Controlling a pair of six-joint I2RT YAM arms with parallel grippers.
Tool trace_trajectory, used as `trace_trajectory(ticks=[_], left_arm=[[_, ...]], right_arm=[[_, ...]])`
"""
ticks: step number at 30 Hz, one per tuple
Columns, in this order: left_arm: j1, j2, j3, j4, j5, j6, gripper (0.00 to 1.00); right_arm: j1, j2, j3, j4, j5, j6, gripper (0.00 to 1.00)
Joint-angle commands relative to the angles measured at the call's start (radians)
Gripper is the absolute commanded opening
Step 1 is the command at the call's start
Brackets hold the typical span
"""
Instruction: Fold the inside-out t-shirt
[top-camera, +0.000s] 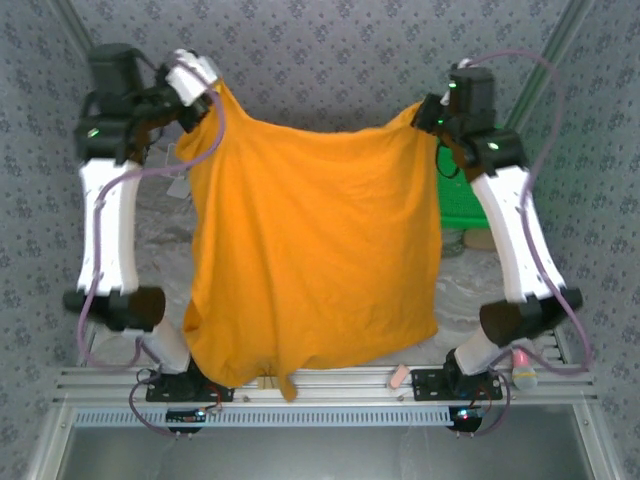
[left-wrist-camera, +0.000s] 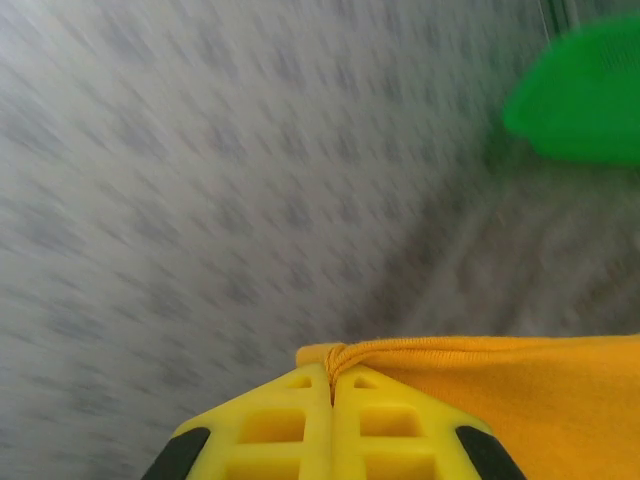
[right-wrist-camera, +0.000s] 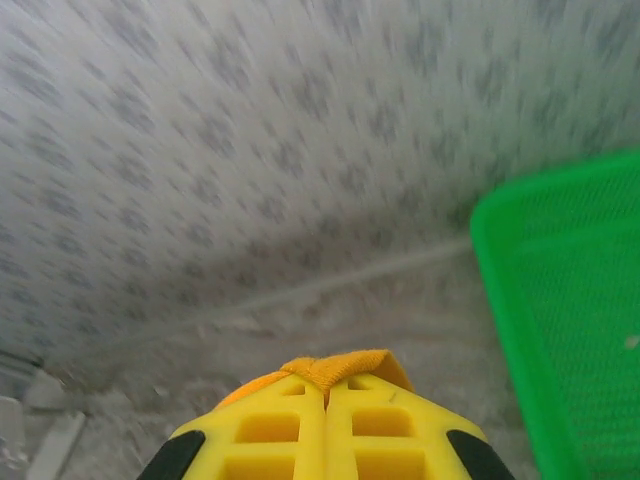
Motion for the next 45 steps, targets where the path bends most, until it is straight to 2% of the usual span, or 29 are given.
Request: trace_trajectory(ticks=[1, 3, 5, 6, 8, 9, 10, 13, 17, 21, 24, 26, 29, 32, 36, 40, 43, 45], left_arm=[[0.005, 0.138, -0.010, -0.062, 0.013, 0.083, 0.00], [0.005, 0.261, 0.021, -0.049, 0.009, 0.091, 0.00], [-0.005, 0.388, 0.092, -0.043, -0.030, 0.090, 0.10], [-0.011, 0.454, 0.134, -0.036, -0.069, 0.086, 0.19], [-0.030, 0.558, 0.223, -0.043, -0.130, 0.062, 0.27], [-0.039, 0.597, 0.265, -0.063, -0.139, 0.042, 0.32], [-0.049, 0.615, 0.286, -0.077, -0.144, 0.017, 0.34], [-0.077, 0.570, 0.197, -0.013, -0.162, -0.073, 0.36], [-0.111, 0.464, 0.067, 0.082, -0.263, -0.263, 0.39], [-0.133, 0.376, -0.011, 0.036, -0.480, -0.597, 0.39], [-0.131, 0.335, -0.071, -0.118, -0.552, -0.850, 0.40], [-0.125, 0.293, -0.188, -0.164, -0.548, -0.968, 0.39], [-0.106, 0.208, -0.474, -0.055, -0.518, -1.069, 0.39], [-0.072, 0.183, -0.634, 0.018, -0.547, -1.131, 0.39], [-0.039, 0.234, -0.688, 0.099, -0.513, -1.122, 0.38], [-0.042, 0.351, -0.599, 0.116, -0.499, -1.079, 0.37], [-0.043, 0.443, -0.512, 0.112, -0.497, -1.037, 0.36], [-0.046, 0.515, -0.422, 0.053, -0.493, -1.008, 0.25]], right_arm=[[-0.024, 0.151, -0.039, 0.051, -0.109, 0.090, 0.00], [-0.039, 0.274, -0.006, 0.059, -0.128, 0.110, 0.00], [-0.050, 0.395, 0.058, 0.053, -0.118, 0.119, 0.00], [-0.056, 0.449, 0.104, 0.017, -0.100, 0.140, 0.06], [-0.064, 0.521, 0.154, 0.001, -0.066, 0.164, 0.23], [-0.063, 0.534, 0.160, -0.008, -0.043, 0.171, 0.28], [-0.061, 0.533, 0.154, 0.000, -0.033, 0.158, 0.29], [-0.037, 0.504, 0.130, -0.009, 0.022, 0.085, 0.31], [0.004, 0.422, 0.021, 0.006, 0.008, 0.021, 0.38], [0.051, 0.343, -0.161, 0.085, -0.107, -0.004, 0.41], [0.056, 0.327, -0.271, 0.132, -0.218, -0.030, 0.41], [0.057, 0.340, -0.304, 0.139, -0.334, -0.089, 0.41], [0.088, 0.363, -0.332, 0.149, -0.362, -0.137, 0.41], [0.101, 0.387, -0.363, 0.181, -0.310, -0.126, 0.41], [0.068, 0.436, -0.389, 0.236, -0.251, -0.063, 0.40], [0.039, 0.480, -0.384, 0.252, -0.178, -0.078, 0.39], [0.020, 0.507, -0.380, 0.261, -0.175, -0.085, 0.38], [0.004, 0.528, -0.374, 0.257, -0.182, -0.081, 0.38]])
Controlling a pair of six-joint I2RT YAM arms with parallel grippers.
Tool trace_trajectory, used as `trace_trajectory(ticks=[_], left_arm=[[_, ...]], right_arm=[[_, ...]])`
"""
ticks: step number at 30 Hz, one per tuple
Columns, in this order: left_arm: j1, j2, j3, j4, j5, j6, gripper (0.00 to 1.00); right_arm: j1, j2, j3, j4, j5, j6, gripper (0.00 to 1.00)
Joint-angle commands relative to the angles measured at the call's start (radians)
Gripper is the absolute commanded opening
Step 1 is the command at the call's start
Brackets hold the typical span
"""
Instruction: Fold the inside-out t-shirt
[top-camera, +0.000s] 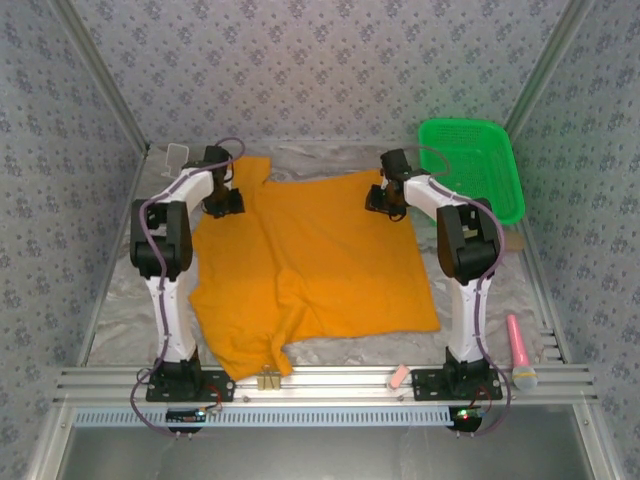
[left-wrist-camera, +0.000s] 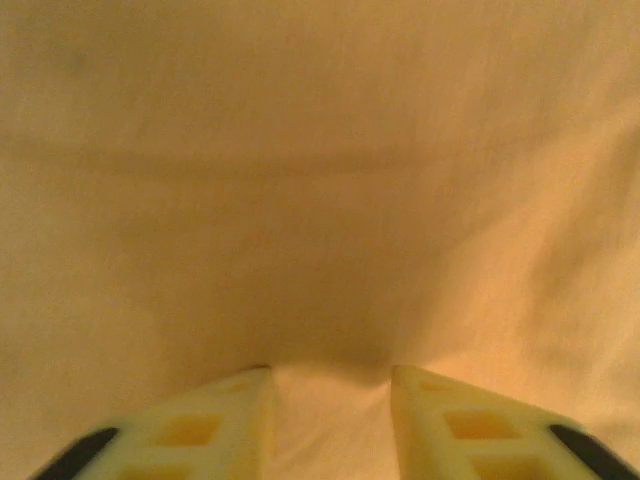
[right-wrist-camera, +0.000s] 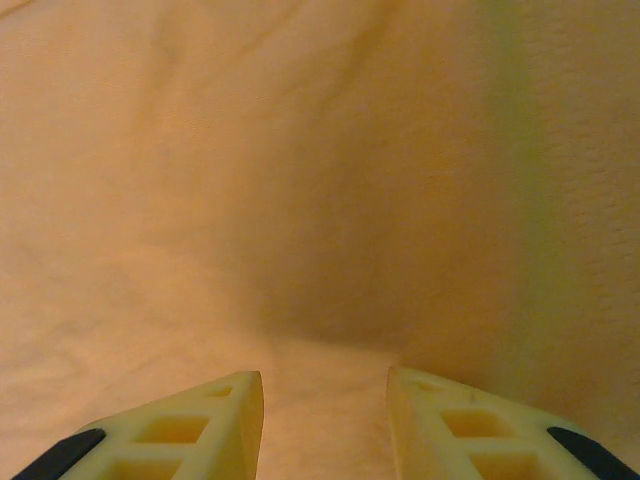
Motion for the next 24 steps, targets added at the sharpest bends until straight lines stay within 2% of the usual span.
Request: trace_trajectory(ticks=[1, 6, 10, 14, 19, 22, 24], left_arm=[[-0.005, 0.103, 0.147, -0.046, 0.048, 0.065, 0.21], [-0.031, 0.244, 0.386, -0.115, 0.068, 0.125, 0.20], [-0.041, 0.398, 0.677, -0.244, 0.049, 0.137, 0.18], [-0.041, 0.531, 0.938, -0.322, 0.062, 0.146, 0.30], [-0.063, 0.487, 0.956, -0.227, 0.094, 0.201, 0.38], [-0.080, 0.408, 0.930, -0.229, 0.093, 0.196, 0.39], [-0.092, 0.335, 0.902, -0.259, 0.087, 0.173, 0.39]], right_arm=[[-0.023, 0.040, 0.010, 0.009, 0.021, 0.003, 0.39], [-0.054, 0.079, 0.041, 0.013, 0.014, 0.007, 0.39], [-0.070, 0.120, 0.106, -0.008, 0.023, 0.006, 0.39], [-0.077, 0.128, 0.129, 0.014, 0.032, 0.020, 0.40], [-0.065, 0.006, 0.054, 0.136, -0.043, -0.042, 0.41], [-0.010, -0.134, -0.046, 0.224, -0.091, -0.209, 0.42], [0.048, -0.235, -0.138, 0.291, -0.154, -0.401, 0.44]])
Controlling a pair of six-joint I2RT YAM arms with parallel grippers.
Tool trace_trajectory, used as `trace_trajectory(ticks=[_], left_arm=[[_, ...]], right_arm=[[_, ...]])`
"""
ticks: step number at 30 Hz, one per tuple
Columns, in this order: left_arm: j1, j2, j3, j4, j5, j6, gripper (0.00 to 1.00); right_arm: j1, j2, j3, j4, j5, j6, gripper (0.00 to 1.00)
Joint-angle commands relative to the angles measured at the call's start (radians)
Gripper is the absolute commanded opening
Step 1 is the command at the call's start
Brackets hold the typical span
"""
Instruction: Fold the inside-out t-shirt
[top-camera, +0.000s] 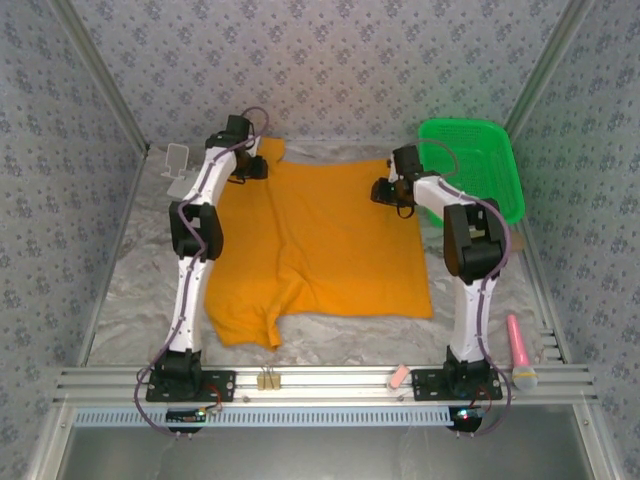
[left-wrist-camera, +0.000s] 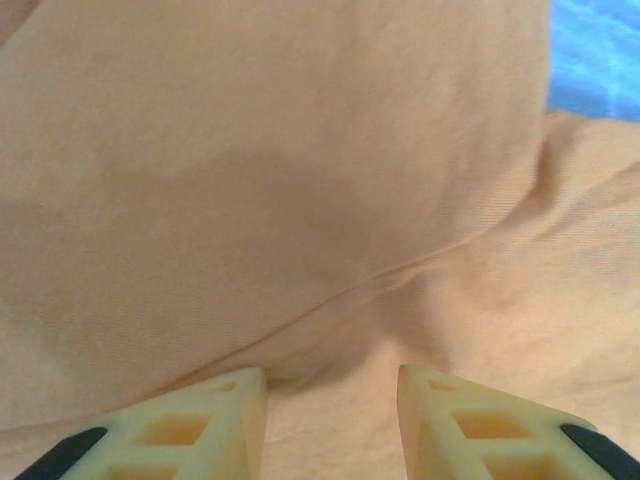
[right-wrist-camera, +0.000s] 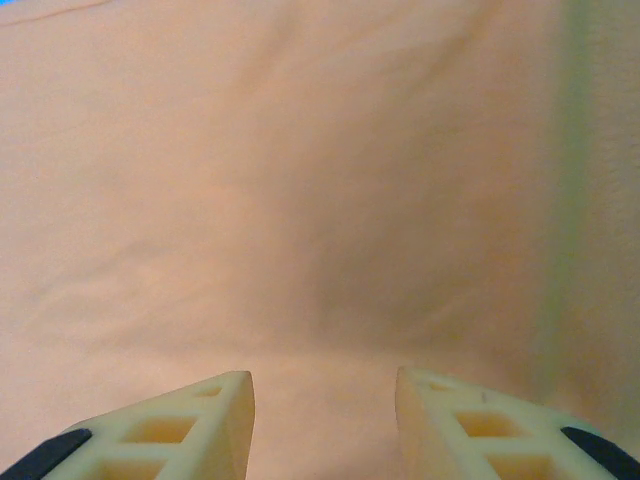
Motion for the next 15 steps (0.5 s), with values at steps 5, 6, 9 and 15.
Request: trace_trajectory(ticks=[5, 6, 9, 15], left_arm=[[-0.057, -0.457, -0.306, -0.090, -0.043, -0.068, 0.41], [-0.057, -0.520, -0.394, -0.082, -0.046, -0.105, 0.41], [-0.057, -0.748, -0.759, 0.013, -0.022, -0.229, 0.41], [-0.052, -1.046, -1.312, 0.104, 0.022, -0.395, 0.40]], right_arm=[[0.355, -0.365, -0.089, -0.234, -0.310, -1.087, 0.47], [0.411, -0.377, -0.094, -0.315, -0.351, -1.245, 0.47], [0.563, -0.406, -0.177, -0.341, -0.431, -1.505, 0.48], [0.798, -0.361, -0.251, -0.242, -0.350, -1.622, 0.50]])
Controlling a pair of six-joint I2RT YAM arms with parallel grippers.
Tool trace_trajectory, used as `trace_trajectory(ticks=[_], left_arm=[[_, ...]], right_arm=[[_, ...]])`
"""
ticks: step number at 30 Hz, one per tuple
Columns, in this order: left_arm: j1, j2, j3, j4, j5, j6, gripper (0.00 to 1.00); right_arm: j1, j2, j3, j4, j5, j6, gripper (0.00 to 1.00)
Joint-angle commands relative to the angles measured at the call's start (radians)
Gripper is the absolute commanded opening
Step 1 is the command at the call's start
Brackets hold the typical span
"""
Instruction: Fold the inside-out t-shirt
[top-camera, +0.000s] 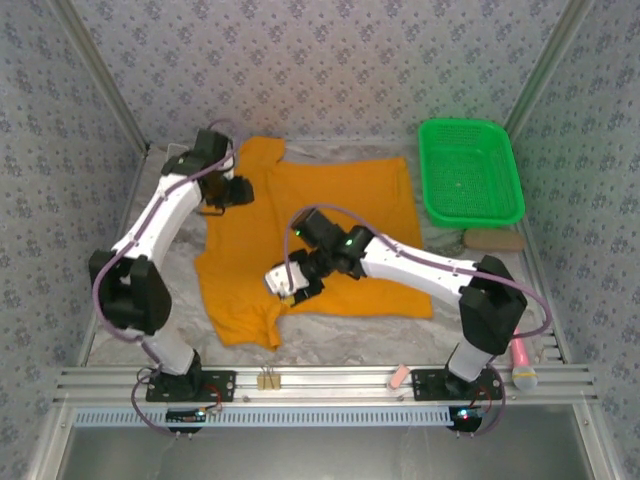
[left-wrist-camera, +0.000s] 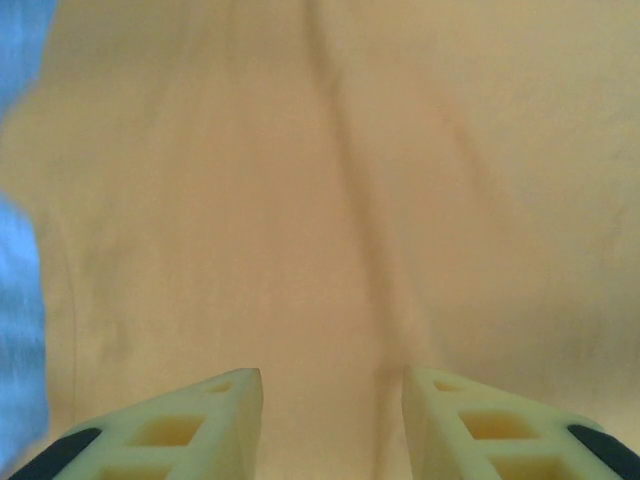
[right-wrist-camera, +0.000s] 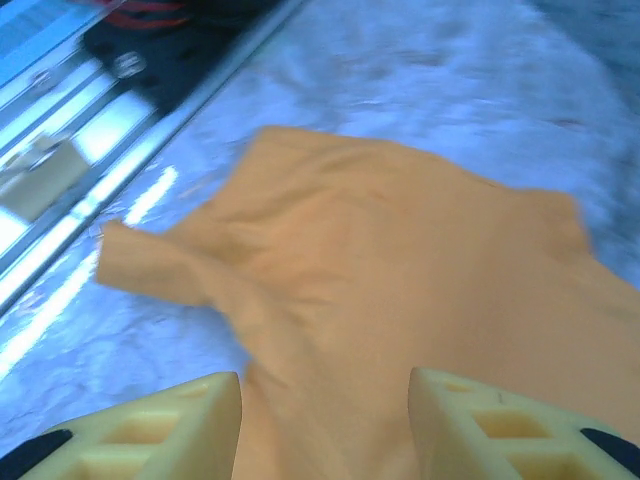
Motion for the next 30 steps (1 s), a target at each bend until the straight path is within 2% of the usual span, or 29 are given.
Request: trace_trajectory(ticks=[1, 4, 7, 9, 13, 15, 16, 17, 19, 21, 23, 25, 27, 30], left_arm=[[0.008, -0.037, -0.236, 0.020, 0.033, -0.138, 0.40], [0.014, -0.122, -0.397, 0.014, 0.032, -0.184, 0.40], [0.016, -0.212, -0.543, 0.067, 0.007, -0.259, 0.40], [0.023, -0.247, -0.635, 0.115, -0.063, -0.317, 0.40], [0.047, -0.205, -0.665, 0.156, -0.040, -0.332, 0.40], [0.060, -0.175, -0.652, 0.155, -0.055, -0.312, 0.40], [0.072, -0.166, -0.646, 0.156, -0.050, -0.296, 0.40], [0.085, -0.154, -0.640, 0.156, -0.050, -0.283, 0.40], [0.112, -0.133, -0.631, 0.184, -0.037, -0.265, 0.40], [0.128, -0.101, -0.607, 0.208, -0.022, -0.249, 0.39], [0.129, -0.059, -0.570, 0.226, -0.015, -0.240, 0.39], [0.128, -0.018, -0.535, 0.247, -0.009, -0.243, 0.39], [0.129, 0.012, -0.500, 0.266, 0.013, -0.236, 0.39], [0.127, 0.016, -0.461, 0.247, 0.036, -0.227, 0.39]], right_arm=[[0.080, 0.053, -0.038, -0.036, 0.050, -0.232, 0.50], [0.170, 0.098, -0.054, -0.008, 0.141, -0.268, 0.49], [0.212, 0.121, -0.072, 0.048, 0.187, -0.264, 0.50], [0.231, 0.144, -0.076, 0.103, 0.209, -0.248, 0.49], [0.241, 0.198, -0.124, 0.213, 0.247, -0.241, 0.46], [0.238, 0.227, -0.120, 0.217, 0.301, -0.217, 0.19], [0.232, 0.227, -0.124, 0.215, 0.306, -0.198, 0.11], [0.213, 0.217, -0.133, 0.217, 0.287, -0.166, 0.05], [0.150, 0.180, -0.150, 0.221, 0.192, -0.068, 0.01], [0.054, 0.168, -0.151, 0.215, 0.016, 0.060, 0.02], [-0.012, 0.202, -0.163, 0.242, -0.083, 0.144, 0.04], [-0.032, 0.227, -0.200, 0.310, -0.064, 0.179, 0.08], [-0.040, 0.226, -0.252, 0.456, -0.009, 0.289, 0.21], [-0.036, 0.177, -0.293, 0.560, 0.048, 0.356, 0.28]])
